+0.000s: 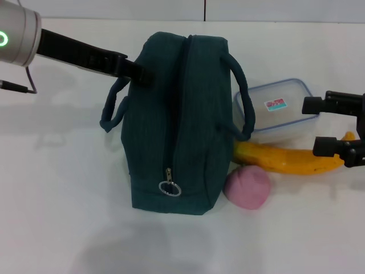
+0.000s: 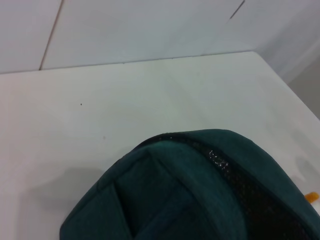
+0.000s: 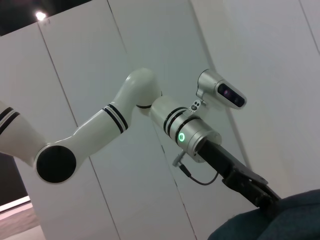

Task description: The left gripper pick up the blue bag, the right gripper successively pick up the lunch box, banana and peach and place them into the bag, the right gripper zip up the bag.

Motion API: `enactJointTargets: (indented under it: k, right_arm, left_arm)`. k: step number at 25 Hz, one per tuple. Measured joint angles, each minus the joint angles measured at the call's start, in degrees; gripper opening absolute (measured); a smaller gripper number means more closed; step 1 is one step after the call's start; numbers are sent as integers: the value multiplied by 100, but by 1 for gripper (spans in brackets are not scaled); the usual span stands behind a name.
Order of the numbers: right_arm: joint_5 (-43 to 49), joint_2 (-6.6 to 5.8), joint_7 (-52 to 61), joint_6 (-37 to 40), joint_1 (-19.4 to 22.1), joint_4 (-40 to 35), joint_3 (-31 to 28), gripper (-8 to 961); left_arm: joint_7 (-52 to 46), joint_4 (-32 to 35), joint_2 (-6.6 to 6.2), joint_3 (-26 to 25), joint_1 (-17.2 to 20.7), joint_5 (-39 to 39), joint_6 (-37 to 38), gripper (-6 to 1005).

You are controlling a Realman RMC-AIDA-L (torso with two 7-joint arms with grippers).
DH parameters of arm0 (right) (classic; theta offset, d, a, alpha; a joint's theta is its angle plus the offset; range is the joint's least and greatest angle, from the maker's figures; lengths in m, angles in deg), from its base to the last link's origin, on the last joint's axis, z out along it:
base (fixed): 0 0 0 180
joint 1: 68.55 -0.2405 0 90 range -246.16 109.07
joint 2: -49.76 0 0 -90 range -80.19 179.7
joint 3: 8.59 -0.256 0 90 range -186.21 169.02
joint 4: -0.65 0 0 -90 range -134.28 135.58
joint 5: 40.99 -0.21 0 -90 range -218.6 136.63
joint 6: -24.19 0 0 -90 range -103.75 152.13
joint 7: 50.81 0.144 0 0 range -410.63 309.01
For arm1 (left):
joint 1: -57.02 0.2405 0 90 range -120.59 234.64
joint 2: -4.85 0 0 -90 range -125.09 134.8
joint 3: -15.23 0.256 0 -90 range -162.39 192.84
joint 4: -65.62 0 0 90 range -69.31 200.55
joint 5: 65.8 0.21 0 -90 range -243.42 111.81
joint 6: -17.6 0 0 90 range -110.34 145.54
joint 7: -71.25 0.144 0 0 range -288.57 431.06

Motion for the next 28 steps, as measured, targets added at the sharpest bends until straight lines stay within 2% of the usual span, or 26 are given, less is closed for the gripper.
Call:
enactJointTargets:
  k: [4,8,11,16,19,22,28]
  right_arm:
    - [-20,8,0,0,41,3,-39,871]
    - [-24,102,0,-38,109,100,-375,871]
    - [-31,249,-82,-360,164,485,-979,871]
    - [-120,542,-194,-1938,262,1668,-2502,871]
    - [-165,574,-173,-2932,272,2448,-3239,871]
    - [-185,574,-168,-3602,252,2868,-3464,872]
    - [-189,588,-151,-3981,179,3347,-3472,869]
  left_arm:
    - [-73,0,3,0,3,46,2,375]
    - [-58,0,37,-2,11,53,3,291]
    - [-59,1,66,-4,36,82,-3,62]
    - [-38,1,128,-4,61,137,-9,36]
    - [-26,1,172,-4,62,187,-9,36]
    - [43,1,222,6,62,269,-8,36]
    - [147,0,237,157,62,280,-9,36]
